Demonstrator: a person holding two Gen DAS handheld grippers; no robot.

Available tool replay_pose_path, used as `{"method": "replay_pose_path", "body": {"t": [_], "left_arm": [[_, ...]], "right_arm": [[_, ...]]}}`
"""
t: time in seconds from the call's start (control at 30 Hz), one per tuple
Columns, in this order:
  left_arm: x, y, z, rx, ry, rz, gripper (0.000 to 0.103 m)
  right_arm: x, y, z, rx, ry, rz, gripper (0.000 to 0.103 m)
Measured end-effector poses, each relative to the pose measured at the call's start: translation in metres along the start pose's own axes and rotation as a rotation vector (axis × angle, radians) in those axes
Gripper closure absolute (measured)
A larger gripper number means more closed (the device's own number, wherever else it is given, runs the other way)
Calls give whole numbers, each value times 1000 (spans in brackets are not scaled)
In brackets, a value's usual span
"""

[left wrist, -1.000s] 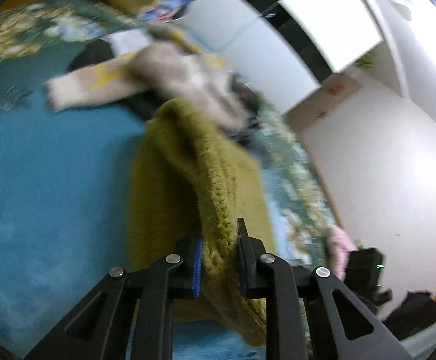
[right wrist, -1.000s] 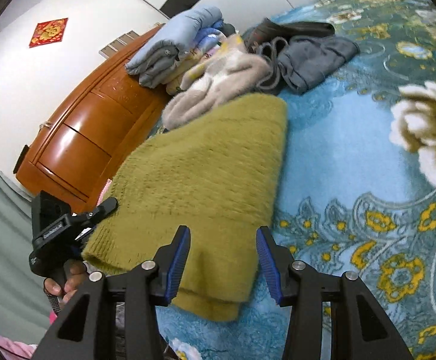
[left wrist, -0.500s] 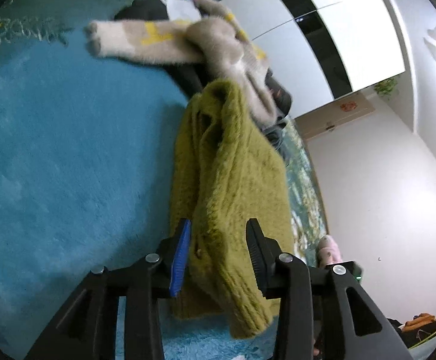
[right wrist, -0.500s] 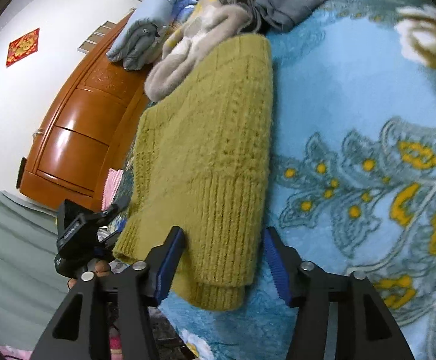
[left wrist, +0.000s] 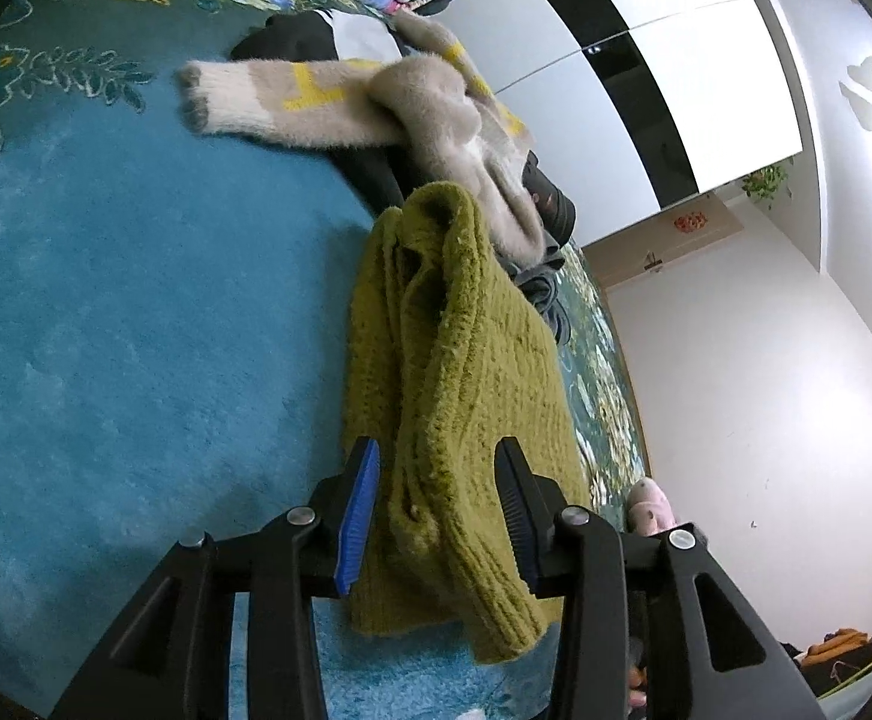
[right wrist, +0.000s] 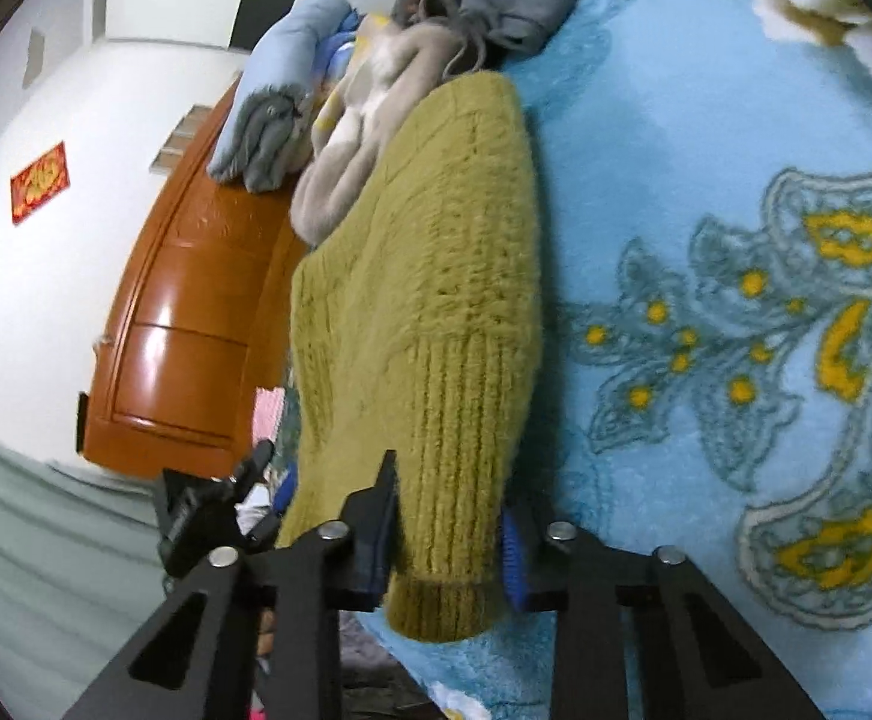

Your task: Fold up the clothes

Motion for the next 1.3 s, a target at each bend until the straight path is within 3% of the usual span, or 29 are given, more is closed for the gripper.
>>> {"method": "replay_pose_path", "body": {"t": [0.13,0.3,0.43,0.6,0.7,0.87,0.97,1.17,1.3], "left_arm": [[3,3,-3,-2,15,5,62],[10,14,-2,-2,24,19,62],[25,23,-3,2,26,18,61],[68,29,-20,-3,72,-37,47],[85,41,-41,7,167,-29,37],[91,83,-46,67,287,83,36],[91,105,-20,96,231,165,36],[87,119,13,-54,74,226,22],[81,127,22,-113,27,265,20]], "right_arm": [[18,-20,1,24,25,-29,77],[82,-59,-5,-72,-23,-92,77],[117,-61,-19,-129,-15,-67,78],[144,-62,-30,-174,-16,-93,83],[156,-67,-41,-159,17,-110,90],[151,-78,-39,-151,-1,-151,87],[138,-90,-30,-144,-44,-171,86],[105,-104,-31,-136,-76,-181,86],[92,-105,-45,-115,-30,-181,86]]}}
Point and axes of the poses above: each gripper's, at about its wrist camera, not at the fingertips, and y roughly the way its jaws point, z to its left, x to its top, the point moved 6 cm from there along y, roughly the way its jaws point, and after that the axes turned 9 degrees about y, right-handed, at the moved point
